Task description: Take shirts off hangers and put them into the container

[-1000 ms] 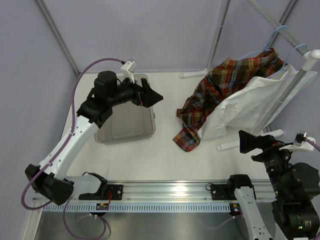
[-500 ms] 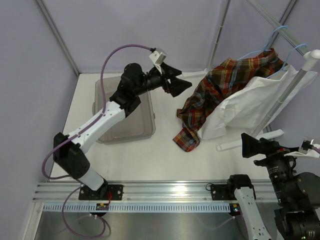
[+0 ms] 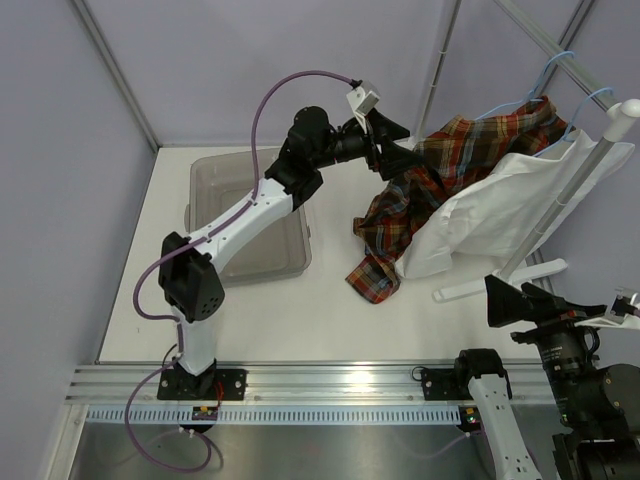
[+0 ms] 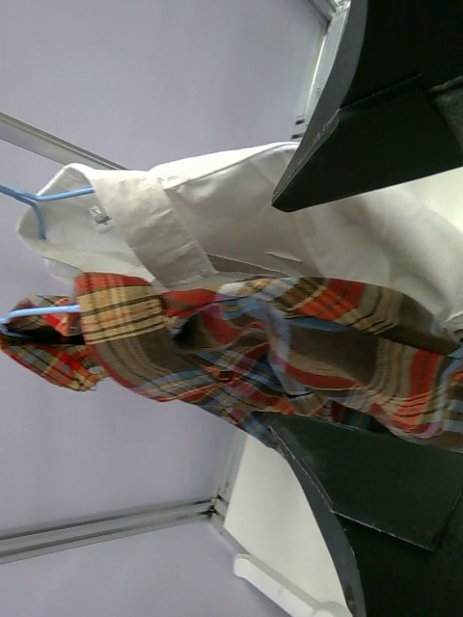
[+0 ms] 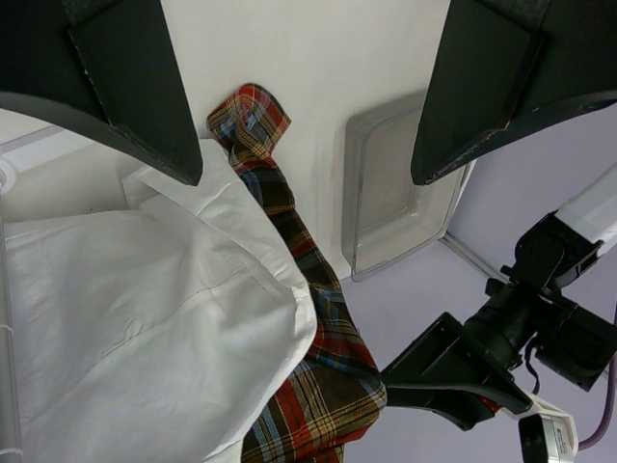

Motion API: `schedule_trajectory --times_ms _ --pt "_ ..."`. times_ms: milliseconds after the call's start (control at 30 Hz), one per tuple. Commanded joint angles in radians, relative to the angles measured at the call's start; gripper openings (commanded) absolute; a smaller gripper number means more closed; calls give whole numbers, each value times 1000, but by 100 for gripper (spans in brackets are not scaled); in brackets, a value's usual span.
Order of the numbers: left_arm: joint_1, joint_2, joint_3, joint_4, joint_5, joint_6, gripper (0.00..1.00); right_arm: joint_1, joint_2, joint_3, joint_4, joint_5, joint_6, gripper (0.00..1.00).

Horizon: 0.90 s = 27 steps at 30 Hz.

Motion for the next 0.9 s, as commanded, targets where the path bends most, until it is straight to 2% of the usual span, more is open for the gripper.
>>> schedule_trajectory --times_ms 0,133,300,500,667,700,867 --pt "-21 48 105 60 42 -24 90 -3 -11 18 -20 -25 3 100" --pt "-38 106 202 8 34 -21 88 -1 -26 32 -24 -30 -1 100" --pt "-47 178 322 -50 34 -15 80 -3 -28 58 -29 -28 -18 100" --pt "-49 177 323 -69 20 5 73 -3 -34 52 -26 -38 -18 100" --pt "-47 180 320 -77 16 14 59 -1 -37 49 -18 -50 -12 99" --pt "-47 182 319 -74 13 14 53 -1 -37 44 -18 -50 -12 99" --pt "-47 203 320 -61 6 2 37 -1 -37 36 -17 -58 -15 99"
